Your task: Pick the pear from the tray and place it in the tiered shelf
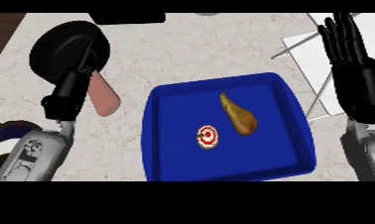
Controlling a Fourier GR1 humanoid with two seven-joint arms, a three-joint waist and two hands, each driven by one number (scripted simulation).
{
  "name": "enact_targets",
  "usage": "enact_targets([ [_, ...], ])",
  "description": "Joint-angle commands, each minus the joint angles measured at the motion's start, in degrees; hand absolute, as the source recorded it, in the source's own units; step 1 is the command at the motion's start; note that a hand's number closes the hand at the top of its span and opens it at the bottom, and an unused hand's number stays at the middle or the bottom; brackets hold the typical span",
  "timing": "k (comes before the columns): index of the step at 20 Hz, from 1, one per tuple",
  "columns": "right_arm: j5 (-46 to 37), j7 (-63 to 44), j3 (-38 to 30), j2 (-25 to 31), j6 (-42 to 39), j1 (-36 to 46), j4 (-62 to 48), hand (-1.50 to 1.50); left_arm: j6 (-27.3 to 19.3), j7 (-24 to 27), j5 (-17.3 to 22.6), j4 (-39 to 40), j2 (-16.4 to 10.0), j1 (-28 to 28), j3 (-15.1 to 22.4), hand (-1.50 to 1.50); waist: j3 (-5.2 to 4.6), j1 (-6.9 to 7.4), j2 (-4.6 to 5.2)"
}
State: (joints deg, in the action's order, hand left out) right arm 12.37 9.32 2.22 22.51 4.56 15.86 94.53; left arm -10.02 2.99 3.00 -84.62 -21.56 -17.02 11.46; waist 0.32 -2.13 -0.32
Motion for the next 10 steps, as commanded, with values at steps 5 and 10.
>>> enact_targets([
  [5,-10.5,0.1,14.4,6.9,-13.6,12.8,-1.9,1.50,1.7,-5.9,6.7,1.6,2.2,-1.6,-3.6,0.00,-0.57,6.94,1.20],
  [10,-6.3,-8.6,14.3,2.7,-17.4,17.5,-14.4,-1.50,3.3,-12.4,11.7,2.1,2.3,-1.1,-6.0,0.00,-0.33,5.61,1.05],
])
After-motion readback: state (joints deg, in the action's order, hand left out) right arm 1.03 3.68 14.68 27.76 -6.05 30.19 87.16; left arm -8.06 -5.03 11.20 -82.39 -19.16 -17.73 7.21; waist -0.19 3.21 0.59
